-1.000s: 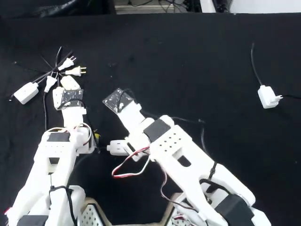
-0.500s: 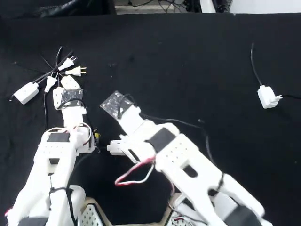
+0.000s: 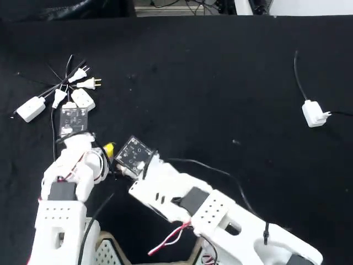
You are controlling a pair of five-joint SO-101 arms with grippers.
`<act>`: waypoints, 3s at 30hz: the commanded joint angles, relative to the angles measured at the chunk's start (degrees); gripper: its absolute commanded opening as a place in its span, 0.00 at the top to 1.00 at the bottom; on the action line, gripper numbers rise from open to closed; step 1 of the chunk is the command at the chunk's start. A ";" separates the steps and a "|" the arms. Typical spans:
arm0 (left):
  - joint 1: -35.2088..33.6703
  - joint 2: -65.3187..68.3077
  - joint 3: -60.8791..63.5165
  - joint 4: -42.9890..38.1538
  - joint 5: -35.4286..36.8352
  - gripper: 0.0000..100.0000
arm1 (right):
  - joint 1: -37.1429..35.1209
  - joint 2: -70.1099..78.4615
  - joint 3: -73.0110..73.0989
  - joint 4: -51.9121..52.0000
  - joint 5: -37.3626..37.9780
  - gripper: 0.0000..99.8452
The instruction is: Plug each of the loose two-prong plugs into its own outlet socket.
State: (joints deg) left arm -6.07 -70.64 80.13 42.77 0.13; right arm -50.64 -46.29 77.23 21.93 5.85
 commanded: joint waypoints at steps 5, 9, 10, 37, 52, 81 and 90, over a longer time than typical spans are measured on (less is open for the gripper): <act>1.27 -14.15 4.18 1.23 1.85 0.79 | -1.05 -1.89 0.04 -5.19 -8.00 0.99; 6.55 -19.52 4.70 5.71 1.49 0.79 | -1.05 -1.89 0.04 -5.27 -8.18 0.99; 7.43 -20.75 4.70 6.68 1.49 0.79 | -1.05 -1.89 0.04 -5.27 -8.18 0.99; 8.04 -30.95 9.45 8.70 -1.76 0.79 | 2.02 -18.95 6.37 -4.66 -8.35 0.99; 8.04 -30.95 9.45 8.70 -1.76 0.79 | 3.60 -19.65 6.99 -4.66 -8.44 0.99; -3.38 -29.71 -0.04 16.44 -6.86 0.79 | 3.52 -19.21 -13.67 35.34 0.79 0.99; -3.38 1.76 -4.97 5.36 -6.95 0.79 | 3.52 -4.53 -17.71 35.87 0.44 0.99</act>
State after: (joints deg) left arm -8.88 -84.09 82.33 52.88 -6.37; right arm -47.74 -57.63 65.10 57.36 6.11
